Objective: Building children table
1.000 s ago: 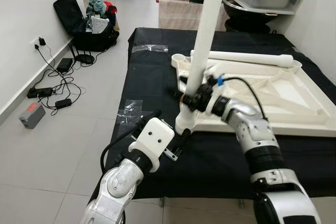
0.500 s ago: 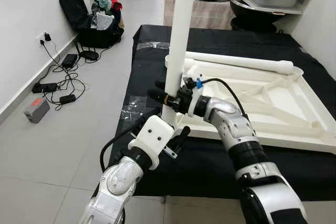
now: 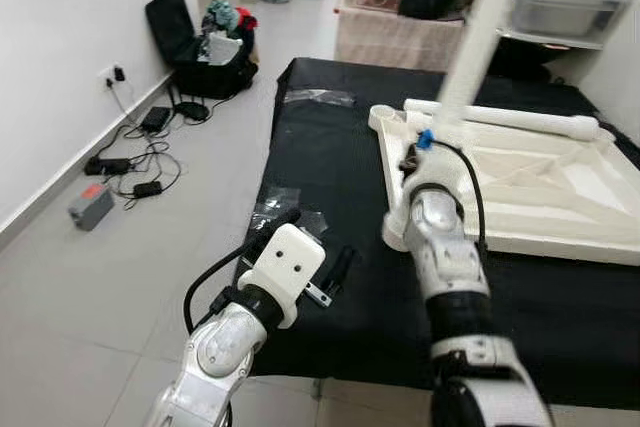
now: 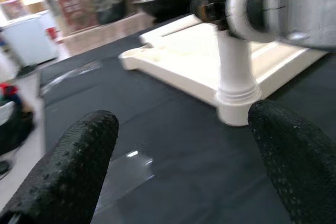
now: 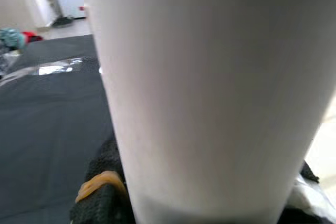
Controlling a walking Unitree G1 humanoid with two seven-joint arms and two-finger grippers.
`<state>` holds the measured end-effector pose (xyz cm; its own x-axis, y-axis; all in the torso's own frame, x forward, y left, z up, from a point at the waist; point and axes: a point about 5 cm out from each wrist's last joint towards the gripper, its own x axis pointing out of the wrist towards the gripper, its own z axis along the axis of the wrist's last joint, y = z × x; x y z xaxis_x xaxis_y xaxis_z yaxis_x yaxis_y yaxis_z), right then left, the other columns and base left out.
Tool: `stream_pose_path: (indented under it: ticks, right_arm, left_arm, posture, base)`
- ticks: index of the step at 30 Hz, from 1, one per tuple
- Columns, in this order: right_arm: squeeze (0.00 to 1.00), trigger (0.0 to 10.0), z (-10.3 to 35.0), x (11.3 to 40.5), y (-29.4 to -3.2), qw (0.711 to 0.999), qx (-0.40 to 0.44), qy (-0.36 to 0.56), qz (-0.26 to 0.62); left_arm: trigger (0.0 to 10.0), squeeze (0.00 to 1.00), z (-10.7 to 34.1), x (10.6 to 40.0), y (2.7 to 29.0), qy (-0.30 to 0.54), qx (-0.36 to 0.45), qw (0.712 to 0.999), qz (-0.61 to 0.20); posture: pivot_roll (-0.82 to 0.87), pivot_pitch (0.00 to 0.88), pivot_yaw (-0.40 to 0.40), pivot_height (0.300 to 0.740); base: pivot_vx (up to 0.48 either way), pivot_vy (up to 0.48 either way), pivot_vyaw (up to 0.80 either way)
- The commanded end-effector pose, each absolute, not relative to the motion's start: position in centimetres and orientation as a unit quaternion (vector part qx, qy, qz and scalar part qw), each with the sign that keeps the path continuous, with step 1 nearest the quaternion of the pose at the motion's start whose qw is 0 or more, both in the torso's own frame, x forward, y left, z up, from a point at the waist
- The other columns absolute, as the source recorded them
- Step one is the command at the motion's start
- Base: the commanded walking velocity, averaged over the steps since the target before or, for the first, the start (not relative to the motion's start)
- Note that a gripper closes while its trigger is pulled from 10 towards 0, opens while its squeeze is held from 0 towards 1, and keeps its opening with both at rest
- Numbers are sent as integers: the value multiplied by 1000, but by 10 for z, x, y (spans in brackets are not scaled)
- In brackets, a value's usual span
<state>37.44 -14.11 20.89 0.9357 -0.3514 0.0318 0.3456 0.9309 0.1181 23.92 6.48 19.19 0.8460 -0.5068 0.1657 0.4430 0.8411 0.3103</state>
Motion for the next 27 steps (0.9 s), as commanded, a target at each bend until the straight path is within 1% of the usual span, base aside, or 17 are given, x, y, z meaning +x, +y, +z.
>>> stream_pose_path:
  ticks: [1, 2, 5, 6, 11, 12, 13, 14, 15, 18, 19, 21, 22, 23, 24, 26, 27]
  right_arm:
    - [0, 0, 194, 372, -143, 979, 59, 13, -194]
    - [0, 10000, 196, 372, -140, 980, 58, 6, -192]
    - [0, 10000, 203, 375, -135, 980, 54, -19, -188]
    - [1000, 10000, 208, 377, -131, 982, 57, -36, -174]
    - [1000, 10000, 218, 380, -133, 982, 64, -65, -165]
    - [463, 10000, 224, 382, -136, 983, 66, -80, -154]
    - [0, 10000, 229, 385, -140, 984, 83, -91, -133]
    - [0, 10000, 229, 385, -140, 984, 83, -91, -133]
    - [0, 10000, 235, 388, -139, 986, 96, -105, -91]
    - [0, 10000, 245, 394, -124, 977, 150, -99, 113]
    - [0, 10000, 246, 392, -120, 966, 150, -93, 191]
    - [0, 10000, 245, 387, -116, 947, 141, -89, 274]
    - [0, 10000, 242, 381, -113, 930, 134, -86, 331]
    - [0, 10000, 242, 381, -113, 930, 134, -86, 331]
    - [0, 10000, 238, 372, -110, 908, 126, -82, 391]
    - [0, 10000, 238, 372, -110, 908, 126, -82, 391]
    - [0, 10000, 232, 360, -106, 877, 100, -76, 464]
  left_arm:
    - [10000, 0, 189, 239, 66, -117, 135, 952, -249]
    - [10000, 0, 189, 239, 66, -117, 135, 952, -248]
    - [10000, 0, 189, 239, 66, -116, 135, 952, -248]
    - [10000, 0, 189, 239, 66, -116, 135, 952, -249]
    - [10000, 0, 188, 238, 65, -116, 134, 952, -249]
    - [10000, 0, 188, 238, 65, -116, 132, 952, -249]
    - [10000, 0, 188, 238, 65, -116, 131, 952, -249]
    - [10000, 0, 188, 238, 65, -116, 131, 952, -249]
    - [10000, 0, 188, 238, 64, -116, 131, 952, -250]
    - [10000, 0, 188, 238, 65, -117, 134, 952, -250]
    - [10000, 0, 188, 239, 65, -117, 134, 952, -250]
    - [10000, 0, 188, 239, 65, -118, 134, 952, -250]
    - [10000, 0, 188, 239, 64, -118, 133, 952, -250]
    - [10000, 0, 188, 239, 64, -118, 133, 952, -250]
    - [10000, 0, 189, 238, 64, -118, 133, 952, -250]
    - [10000, 0, 189, 238, 64, -118, 133, 952, -250]
    - [10000, 0, 189, 238, 64, -118, 132, 952, -250]
  posture:
    - [116, 95, -79, 740]
    - [115, 94, -80, 740]
    - [111, 91, -78, 740]
    - [110, 89, -82, 740]
    - [108, 86, -79, 740]
    - [107, 86, -79, 740]
    - [107, 83, -79, 740]
    - [107, 83, -79, 740]
    - [108, 80, -79, 740]
    - [106, 75, -78, 740]
    - [106, 74, -79, 740]
    - [106, 74, -81, 740]
    - [108, 75, -84, 740]
    - [108, 75, -84, 740]
    - [109, 75, -85, 740]
    - [109, 75, -85, 740]
    - [112, 79, -85, 740]
  base:
    - [0, 0, 0]
    - [0, 0, 0]
    - [0, 0, 0]
    - [0, 0, 0]
    - [0, 0, 0]
    - [0, 0, 0]
    - [0, 0, 0]
    - [0, 0, 0]
    - [0, 0, 0]
    - [0, 0, 0]
    - [0, 0, 0]
    - [0, 0, 0]
    - [0, 0, 0]
    - [0, 0, 0]
    - [0, 0, 0]
    - [0, 0, 0]
    - [0, 0, 0]
